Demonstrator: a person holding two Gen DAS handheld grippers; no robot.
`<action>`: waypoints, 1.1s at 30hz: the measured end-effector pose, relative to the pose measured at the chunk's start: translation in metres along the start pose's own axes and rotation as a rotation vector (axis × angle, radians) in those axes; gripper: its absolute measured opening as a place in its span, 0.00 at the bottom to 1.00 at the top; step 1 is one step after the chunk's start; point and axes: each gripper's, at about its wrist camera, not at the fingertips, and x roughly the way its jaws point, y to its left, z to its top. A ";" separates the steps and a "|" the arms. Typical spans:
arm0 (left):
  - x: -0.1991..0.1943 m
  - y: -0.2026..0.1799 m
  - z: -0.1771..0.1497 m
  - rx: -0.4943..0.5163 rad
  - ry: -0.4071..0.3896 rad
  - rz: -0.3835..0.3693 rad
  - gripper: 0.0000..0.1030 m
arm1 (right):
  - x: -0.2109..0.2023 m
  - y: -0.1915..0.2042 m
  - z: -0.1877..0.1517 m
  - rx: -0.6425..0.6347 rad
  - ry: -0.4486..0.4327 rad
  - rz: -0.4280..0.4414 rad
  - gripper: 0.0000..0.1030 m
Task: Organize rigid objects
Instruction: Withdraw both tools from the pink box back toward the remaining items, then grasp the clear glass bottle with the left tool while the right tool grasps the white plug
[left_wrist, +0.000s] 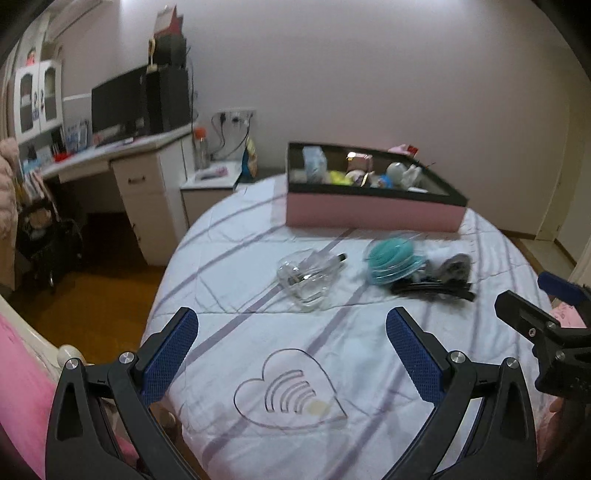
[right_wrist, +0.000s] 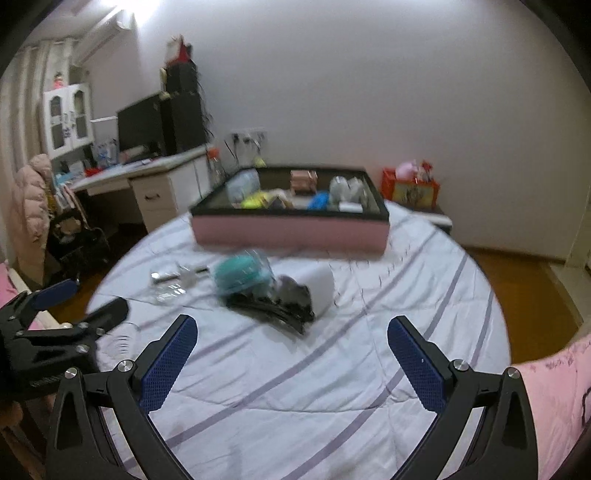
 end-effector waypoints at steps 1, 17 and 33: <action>0.006 0.002 0.001 -0.005 0.012 -0.003 1.00 | 0.008 -0.002 0.000 0.007 0.019 -0.003 1.00; 0.064 0.003 0.014 0.022 0.120 -0.017 1.00 | 0.099 -0.032 0.025 0.060 0.169 0.044 0.90; 0.084 -0.004 0.021 0.041 0.172 -0.020 1.00 | 0.090 -0.060 0.020 0.086 0.170 0.019 0.60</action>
